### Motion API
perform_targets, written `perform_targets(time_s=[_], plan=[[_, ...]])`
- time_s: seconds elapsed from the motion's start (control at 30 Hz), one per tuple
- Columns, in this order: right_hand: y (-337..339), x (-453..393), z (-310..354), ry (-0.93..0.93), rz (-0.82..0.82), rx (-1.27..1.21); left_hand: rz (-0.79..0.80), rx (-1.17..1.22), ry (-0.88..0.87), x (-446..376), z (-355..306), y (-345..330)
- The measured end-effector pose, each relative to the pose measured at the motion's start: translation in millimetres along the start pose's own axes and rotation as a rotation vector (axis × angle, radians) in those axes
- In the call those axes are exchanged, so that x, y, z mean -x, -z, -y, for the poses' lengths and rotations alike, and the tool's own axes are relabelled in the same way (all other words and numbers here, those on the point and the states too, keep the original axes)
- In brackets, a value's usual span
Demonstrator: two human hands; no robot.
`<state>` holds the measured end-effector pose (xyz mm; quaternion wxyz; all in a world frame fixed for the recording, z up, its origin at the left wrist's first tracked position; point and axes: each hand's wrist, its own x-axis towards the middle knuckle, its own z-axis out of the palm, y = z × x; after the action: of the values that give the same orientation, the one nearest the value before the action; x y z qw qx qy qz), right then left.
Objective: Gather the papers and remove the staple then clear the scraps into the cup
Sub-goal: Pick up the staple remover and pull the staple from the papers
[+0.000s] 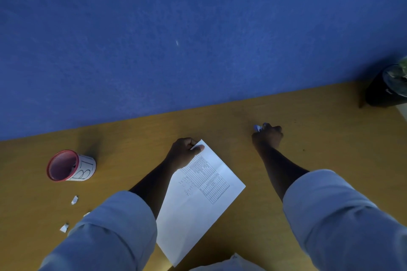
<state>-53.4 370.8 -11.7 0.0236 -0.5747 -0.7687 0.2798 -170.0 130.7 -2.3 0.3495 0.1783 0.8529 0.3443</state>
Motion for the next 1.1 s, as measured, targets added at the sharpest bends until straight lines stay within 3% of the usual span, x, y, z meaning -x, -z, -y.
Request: perform_targets(time_s=[0.93, 1.1], plan=[[10.8, 4.2, -14.4, -0.187, -0.016, 0.121, -0.003, -0.001, 0.0, 4.0, -3.7, -1.5], [19.5, 14.9, 1.4, -0.073, -0.094, 0.173, 0.012, 0.016, 0.015, 12.6, -8.7, 3.2]])
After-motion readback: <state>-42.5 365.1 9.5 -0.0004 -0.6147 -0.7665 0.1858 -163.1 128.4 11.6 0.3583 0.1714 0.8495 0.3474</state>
